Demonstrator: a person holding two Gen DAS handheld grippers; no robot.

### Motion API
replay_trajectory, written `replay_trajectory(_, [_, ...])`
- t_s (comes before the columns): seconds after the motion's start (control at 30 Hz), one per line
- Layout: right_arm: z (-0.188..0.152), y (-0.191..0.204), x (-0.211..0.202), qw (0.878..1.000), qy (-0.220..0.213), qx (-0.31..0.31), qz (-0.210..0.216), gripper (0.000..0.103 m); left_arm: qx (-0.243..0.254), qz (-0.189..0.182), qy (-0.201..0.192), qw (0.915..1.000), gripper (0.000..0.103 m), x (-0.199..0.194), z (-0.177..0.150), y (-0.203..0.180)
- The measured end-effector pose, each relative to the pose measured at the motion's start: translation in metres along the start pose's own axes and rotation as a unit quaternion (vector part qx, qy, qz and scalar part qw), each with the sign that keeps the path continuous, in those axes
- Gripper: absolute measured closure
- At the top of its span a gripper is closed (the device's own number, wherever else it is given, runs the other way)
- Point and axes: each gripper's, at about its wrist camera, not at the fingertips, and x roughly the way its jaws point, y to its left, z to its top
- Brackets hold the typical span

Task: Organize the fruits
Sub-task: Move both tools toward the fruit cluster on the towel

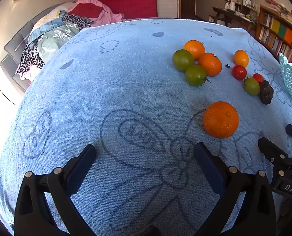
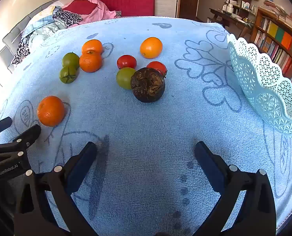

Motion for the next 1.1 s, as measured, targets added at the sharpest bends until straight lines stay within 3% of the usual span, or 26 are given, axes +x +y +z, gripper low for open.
replay_trajectory(0.37, [0.001,-0.001,0.0,1.0,0.002,0.002,0.005,0.002,0.003,0.002,0.0,1.0,0.005,0.0,0.0,0.001])
replay_trajectory(0.67, [0.0,-0.008,0.003,0.999,-0.005,-0.028,0.036,0.002,0.006,0.007,-0.002,1.0,0.005,-0.003,0.002,-0.002])
replay_trajectory(1.1, [0.001,-0.003,0.001,0.999,-0.002,-0.035,0.031,0.002,0.039,0.053,-0.017,0.9977,0.005,-0.007,0.001,-0.014])
